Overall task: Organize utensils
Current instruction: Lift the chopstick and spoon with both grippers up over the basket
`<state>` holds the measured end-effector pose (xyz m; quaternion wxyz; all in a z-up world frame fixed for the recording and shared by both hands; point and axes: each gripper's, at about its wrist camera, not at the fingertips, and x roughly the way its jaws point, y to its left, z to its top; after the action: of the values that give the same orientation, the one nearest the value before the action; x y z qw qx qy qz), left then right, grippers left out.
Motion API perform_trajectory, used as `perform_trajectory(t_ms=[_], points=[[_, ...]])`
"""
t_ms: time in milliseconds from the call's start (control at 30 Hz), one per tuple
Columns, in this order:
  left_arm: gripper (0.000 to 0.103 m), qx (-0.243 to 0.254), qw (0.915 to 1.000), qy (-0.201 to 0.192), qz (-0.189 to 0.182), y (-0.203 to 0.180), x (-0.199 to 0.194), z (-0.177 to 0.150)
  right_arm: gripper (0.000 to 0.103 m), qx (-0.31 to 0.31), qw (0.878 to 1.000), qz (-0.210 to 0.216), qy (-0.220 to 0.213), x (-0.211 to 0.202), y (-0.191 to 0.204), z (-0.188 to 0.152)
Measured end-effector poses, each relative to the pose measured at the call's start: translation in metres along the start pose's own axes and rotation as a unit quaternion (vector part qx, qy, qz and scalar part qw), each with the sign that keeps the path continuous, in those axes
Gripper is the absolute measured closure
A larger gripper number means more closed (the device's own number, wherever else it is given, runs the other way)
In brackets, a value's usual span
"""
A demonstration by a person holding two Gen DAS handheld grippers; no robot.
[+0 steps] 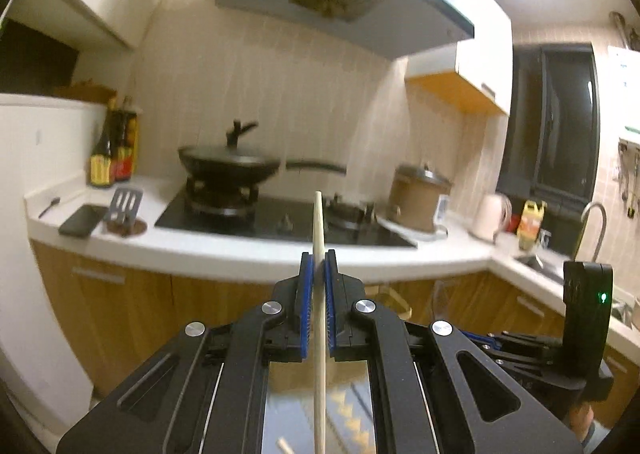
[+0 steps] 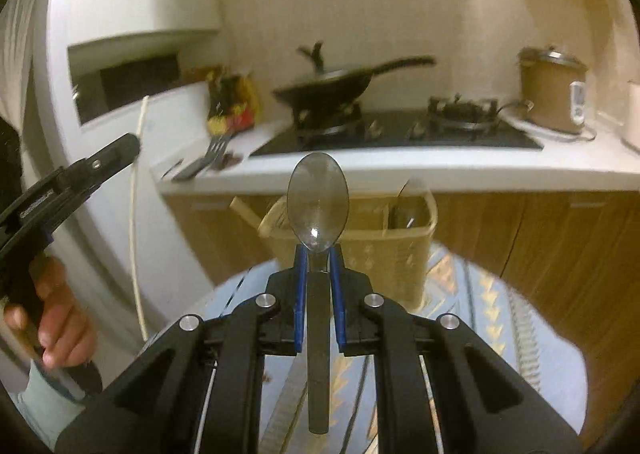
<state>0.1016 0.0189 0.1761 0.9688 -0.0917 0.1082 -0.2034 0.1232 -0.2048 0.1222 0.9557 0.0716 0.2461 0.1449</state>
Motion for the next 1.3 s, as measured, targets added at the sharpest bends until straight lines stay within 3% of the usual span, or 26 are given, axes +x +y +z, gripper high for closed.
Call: perform_trajectory(t_ms=[533,1033,1200,1300], points=[[0.099,-0.059,0.994,-0.081,0.043,0.01,0.07,0.026,0.093,0.005,0.991,-0.055,-0.126,0.036,-0.027,0.073],[0.099,-0.054,0.9937,-0.088,0.045,0.012,0.124,0.009,0.093,-0.006,0.983,-0.097,-0.155,0.091,-0.055,0.068],[0.099,-0.04,0.9928,-0.099,0.055,0.009,0.13,0.003,0.093,-0.007,0.983,-0.104,-0.152,0.102,-0.062,0.062],[0.099,-0.044,0.9927,-0.104,0.04,0.012,0.125,0.008,0.093,-0.004,0.983,-0.1,-0.155,0.101,-0.064,0.061]])
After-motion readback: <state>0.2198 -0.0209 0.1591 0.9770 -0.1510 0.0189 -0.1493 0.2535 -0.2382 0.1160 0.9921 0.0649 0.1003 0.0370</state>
